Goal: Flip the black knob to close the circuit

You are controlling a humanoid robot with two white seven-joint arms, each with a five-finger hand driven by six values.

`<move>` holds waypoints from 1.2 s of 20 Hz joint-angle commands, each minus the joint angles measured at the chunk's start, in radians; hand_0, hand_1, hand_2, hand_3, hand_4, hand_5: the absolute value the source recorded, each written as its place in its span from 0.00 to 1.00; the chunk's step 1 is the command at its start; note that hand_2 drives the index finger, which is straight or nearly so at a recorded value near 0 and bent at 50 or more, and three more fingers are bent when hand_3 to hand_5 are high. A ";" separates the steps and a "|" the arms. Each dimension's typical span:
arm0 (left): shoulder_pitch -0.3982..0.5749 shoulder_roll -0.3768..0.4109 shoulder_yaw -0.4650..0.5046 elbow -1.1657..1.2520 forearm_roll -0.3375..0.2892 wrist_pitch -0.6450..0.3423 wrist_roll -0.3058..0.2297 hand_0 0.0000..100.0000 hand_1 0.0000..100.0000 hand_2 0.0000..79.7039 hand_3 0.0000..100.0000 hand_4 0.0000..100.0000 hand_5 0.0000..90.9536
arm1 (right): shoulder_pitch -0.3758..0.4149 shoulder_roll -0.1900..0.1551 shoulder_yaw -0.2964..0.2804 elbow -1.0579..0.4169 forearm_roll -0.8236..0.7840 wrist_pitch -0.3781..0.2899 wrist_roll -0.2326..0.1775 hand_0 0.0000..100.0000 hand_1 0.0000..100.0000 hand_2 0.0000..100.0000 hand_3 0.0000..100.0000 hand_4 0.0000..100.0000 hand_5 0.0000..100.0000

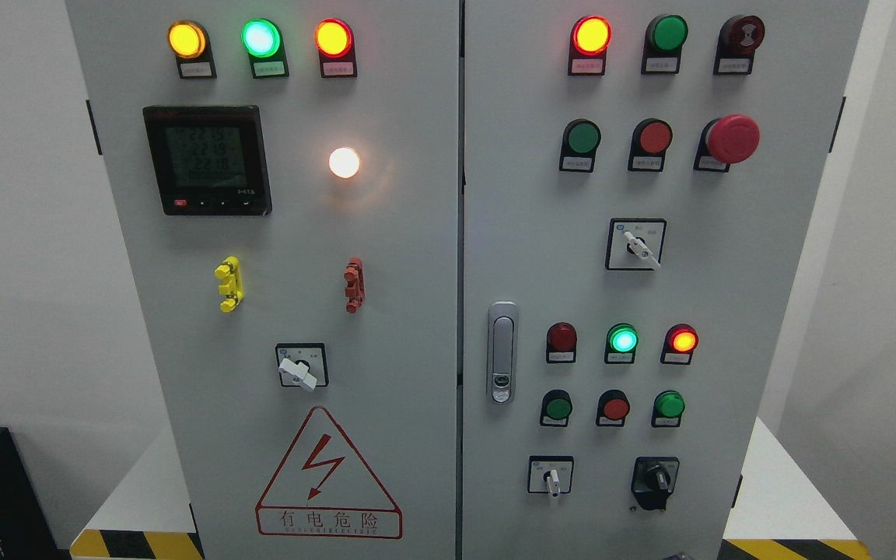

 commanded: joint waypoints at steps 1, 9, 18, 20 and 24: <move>0.000 0.000 -0.021 0.021 -0.022 0.001 -0.001 0.12 0.56 0.00 0.00 0.00 0.00 | 0.096 -0.005 0.030 -0.055 -0.354 -0.078 0.020 0.00 0.13 0.24 0.42 0.36 0.21; 0.000 0.000 -0.021 0.021 -0.022 0.001 -0.001 0.12 0.56 0.00 0.00 0.00 0.00 | 0.121 -0.005 0.030 -0.041 -0.481 -0.138 0.165 0.00 0.03 0.00 0.00 0.00 0.00; 0.000 0.000 -0.021 0.021 -0.022 0.001 0.001 0.12 0.56 0.00 0.00 0.00 0.00 | 0.121 -0.005 0.030 -0.039 -0.481 -0.138 0.167 0.00 0.02 0.00 0.00 0.00 0.00; 0.000 0.000 -0.021 0.021 -0.022 -0.001 -0.001 0.12 0.56 0.00 0.00 0.00 0.00 | 0.121 -0.005 0.030 -0.039 -0.481 -0.138 0.167 0.00 0.02 0.00 0.00 0.00 0.00; 0.000 0.000 -0.021 0.021 -0.022 0.001 -0.001 0.12 0.56 0.00 0.00 0.00 0.00 | 0.121 -0.006 0.030 -0.039 -0.487 -0.138 0.167 0.00 0.02 0.00 0.00 0.00 0.00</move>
